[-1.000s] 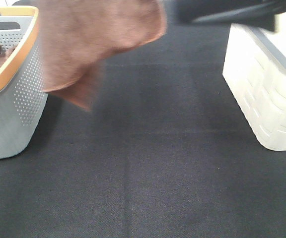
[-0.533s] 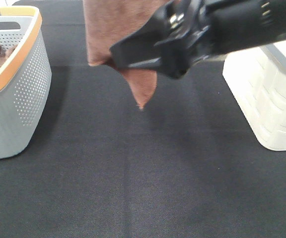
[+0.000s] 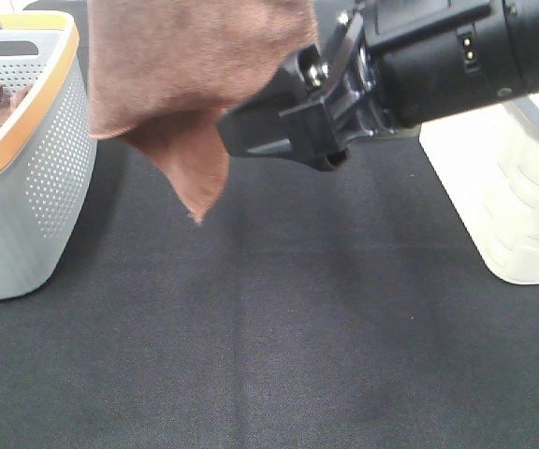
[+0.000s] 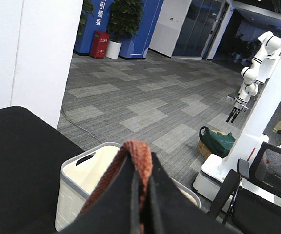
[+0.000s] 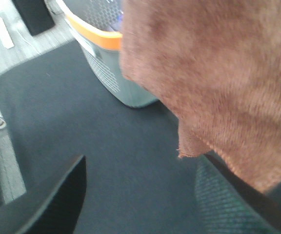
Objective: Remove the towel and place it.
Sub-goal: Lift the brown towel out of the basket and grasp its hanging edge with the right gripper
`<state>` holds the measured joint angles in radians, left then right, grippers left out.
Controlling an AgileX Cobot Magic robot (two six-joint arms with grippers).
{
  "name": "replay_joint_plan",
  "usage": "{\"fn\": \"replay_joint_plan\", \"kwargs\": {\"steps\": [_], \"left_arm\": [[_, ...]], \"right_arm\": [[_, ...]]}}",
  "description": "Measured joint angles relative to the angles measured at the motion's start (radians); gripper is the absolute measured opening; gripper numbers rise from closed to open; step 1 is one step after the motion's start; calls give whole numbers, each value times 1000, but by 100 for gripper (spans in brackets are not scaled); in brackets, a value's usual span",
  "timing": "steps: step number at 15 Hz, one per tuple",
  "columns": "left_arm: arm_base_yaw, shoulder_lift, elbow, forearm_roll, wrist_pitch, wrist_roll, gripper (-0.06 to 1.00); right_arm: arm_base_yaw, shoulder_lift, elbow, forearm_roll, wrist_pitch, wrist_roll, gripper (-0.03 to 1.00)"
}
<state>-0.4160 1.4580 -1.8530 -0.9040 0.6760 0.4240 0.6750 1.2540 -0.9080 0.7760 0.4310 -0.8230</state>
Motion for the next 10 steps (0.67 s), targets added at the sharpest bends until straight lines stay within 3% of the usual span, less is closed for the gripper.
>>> {"fn": "replay_joint_plan", "kwargs": {"steps": [3, 4, 5, 8, 10], "left_arm": [[0, 0, 0, 0, 0, 3, 0], [0, 0, 0, 0, 0, 3, 0], [0, 0, 0, 0, 0, 3, 0], [0, 0, 0, 0, 2, 3, 0], [0, 0, 0, 0, 12, 3, 0]], "right_arm": [[0, 0, 29, -220, -30, 253, 62], [0, 0, 29, -220, -30, 253, 62], [0, 0, 29, -277, -43, 327, 63], [0, 0, 30, -496, -66, 578, 71], [0, 0, 34, -556, -87, 646, 72]]}}
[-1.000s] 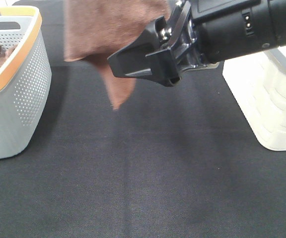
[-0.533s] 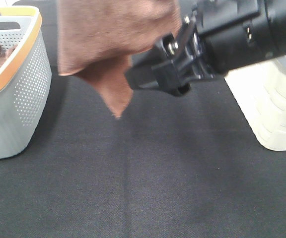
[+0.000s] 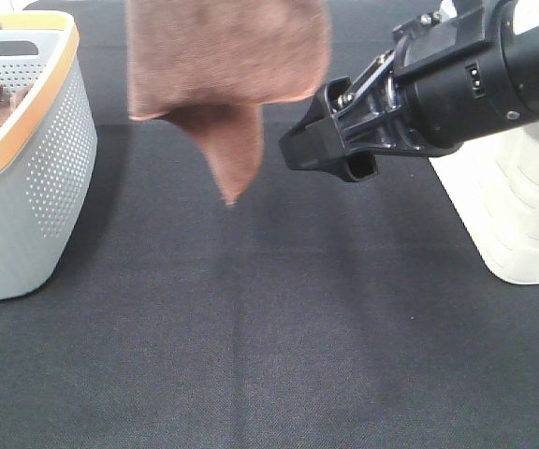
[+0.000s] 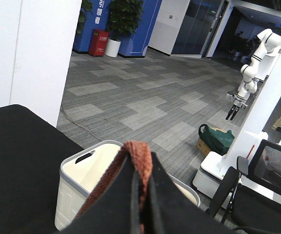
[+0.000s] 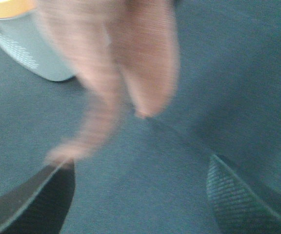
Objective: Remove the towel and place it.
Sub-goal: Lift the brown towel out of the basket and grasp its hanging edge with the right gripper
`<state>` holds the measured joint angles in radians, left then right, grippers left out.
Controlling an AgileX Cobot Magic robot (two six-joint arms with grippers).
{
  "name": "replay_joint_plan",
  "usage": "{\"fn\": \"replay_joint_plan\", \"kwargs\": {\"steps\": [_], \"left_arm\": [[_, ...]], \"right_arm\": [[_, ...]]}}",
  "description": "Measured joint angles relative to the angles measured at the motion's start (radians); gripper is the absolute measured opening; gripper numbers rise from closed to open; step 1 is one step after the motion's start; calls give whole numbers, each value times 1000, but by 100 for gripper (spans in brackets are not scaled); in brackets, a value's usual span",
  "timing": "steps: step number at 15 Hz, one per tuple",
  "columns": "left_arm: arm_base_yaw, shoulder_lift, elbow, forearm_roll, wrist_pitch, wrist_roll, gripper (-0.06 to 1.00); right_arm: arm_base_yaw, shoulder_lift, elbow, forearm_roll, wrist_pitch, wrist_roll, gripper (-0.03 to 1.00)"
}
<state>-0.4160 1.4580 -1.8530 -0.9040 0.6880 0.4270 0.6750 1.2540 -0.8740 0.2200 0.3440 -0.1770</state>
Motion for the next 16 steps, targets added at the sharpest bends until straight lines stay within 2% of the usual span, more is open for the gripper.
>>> {"fn": "replay_joint_plan", "kwargs": {"steps": [2, 6, 11, 13, 16], "left_arm": [[0, 0, 0, 0, 16, 0, 0], [0, 0, 0, 0, 27, 0, 0], [0, 0, 0, 6, 27, 8, 0], [0, 0, 0, 8, 27, 20, 0], [0, 0, 0, 8, 27, 27, 0]], "right_arm": [[0, 0, 1, 5, -32, 11, 72], [0, 0, -10, 79, -34, 1, 72], [0, 0, -10, 182, -15, -150, 72], [0, 0, -10, 193, 28, -183, 73], [0, 0, -10, 196, 43, -196, 79]]}}
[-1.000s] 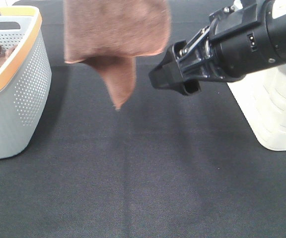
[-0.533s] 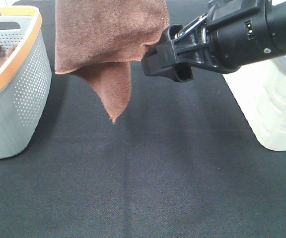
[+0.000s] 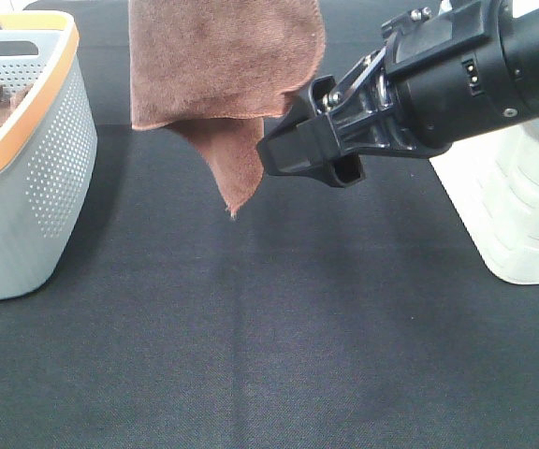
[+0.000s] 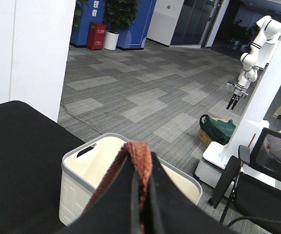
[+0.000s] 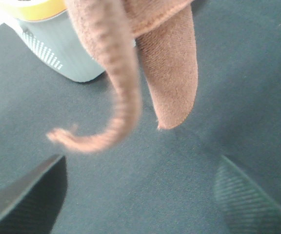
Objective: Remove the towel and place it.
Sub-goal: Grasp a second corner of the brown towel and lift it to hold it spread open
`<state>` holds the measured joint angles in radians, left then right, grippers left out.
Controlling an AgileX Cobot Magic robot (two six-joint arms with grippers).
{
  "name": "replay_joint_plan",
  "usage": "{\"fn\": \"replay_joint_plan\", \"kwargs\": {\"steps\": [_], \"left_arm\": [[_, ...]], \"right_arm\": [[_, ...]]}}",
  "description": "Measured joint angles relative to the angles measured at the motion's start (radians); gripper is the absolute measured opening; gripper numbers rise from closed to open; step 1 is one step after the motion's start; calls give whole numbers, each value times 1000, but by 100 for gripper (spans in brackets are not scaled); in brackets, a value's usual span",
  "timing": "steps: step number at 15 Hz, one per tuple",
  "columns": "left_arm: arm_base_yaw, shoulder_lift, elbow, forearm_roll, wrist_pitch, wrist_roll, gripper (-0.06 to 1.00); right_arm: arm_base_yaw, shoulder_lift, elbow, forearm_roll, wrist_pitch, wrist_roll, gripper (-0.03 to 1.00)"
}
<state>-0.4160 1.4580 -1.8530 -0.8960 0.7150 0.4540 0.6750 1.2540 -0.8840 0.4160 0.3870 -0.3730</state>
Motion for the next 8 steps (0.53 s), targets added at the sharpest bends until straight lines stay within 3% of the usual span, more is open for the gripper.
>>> {"fn": "replay_joint_plan", "kwargs": {"steps": [8], "left_arm": [[0, 0, 0, 0, 4, 0, 0]], "right_arm": [[0, -12, 0, 41, -52, 0, 80]]}}
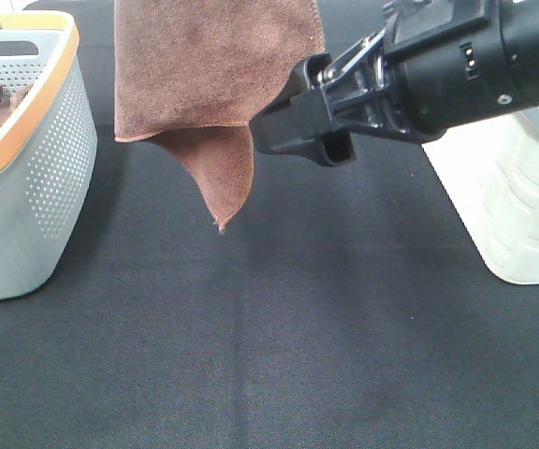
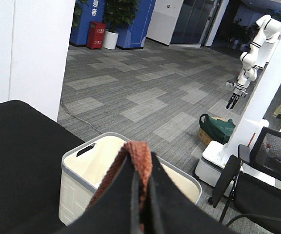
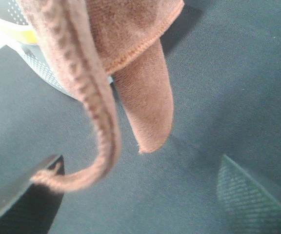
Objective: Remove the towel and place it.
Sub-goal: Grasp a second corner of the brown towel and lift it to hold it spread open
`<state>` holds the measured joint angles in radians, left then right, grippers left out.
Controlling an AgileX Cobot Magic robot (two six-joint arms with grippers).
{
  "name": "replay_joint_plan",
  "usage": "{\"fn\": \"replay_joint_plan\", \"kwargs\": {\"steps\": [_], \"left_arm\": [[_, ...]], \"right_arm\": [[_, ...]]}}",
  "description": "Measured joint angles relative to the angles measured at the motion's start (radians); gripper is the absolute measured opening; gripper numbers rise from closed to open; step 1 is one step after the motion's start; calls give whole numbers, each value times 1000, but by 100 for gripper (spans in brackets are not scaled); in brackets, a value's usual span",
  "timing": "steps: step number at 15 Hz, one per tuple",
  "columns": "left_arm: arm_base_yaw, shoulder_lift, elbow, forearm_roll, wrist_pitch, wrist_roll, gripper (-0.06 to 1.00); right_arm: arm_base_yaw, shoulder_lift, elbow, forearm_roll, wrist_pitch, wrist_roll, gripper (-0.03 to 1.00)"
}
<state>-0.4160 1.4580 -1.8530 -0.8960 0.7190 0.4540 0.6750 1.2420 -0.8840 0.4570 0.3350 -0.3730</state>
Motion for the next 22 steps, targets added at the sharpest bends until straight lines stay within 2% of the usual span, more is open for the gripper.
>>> {"fn": "replay_joint_plan", "kwargs": {"steps": [7, 9, 11, 13, 15, 19, 22], "left_arm": [[0, 0, 0, 0, 0, 0, 0], [0, 0, 0, 0, 2, 0, 0], [0, 0, 0, 0, 2, 0, 0], [0, 0, 0, 0, 2, 0, 0], [0, 0, 0, 0, 2, 0, 0], [0, 3, 0, 0, 2, 0, 0], [0, 21, 0, 20, 2, 0, 0]], "right_arm": [[0, -66, 0, 37, -60, -1, 80], [0, -53, 0, 38, -111, -1, 77], [0, -44, 0, 39, -121, -1, 73], [0, -20, 0, 41, -123, -1, 64], [0, -1, 0, 42, -125, -4, 49], [0, 0, 0, 44, -126, -4, 0], [0, 0, 0, 45, -116, -6, 0]]}}
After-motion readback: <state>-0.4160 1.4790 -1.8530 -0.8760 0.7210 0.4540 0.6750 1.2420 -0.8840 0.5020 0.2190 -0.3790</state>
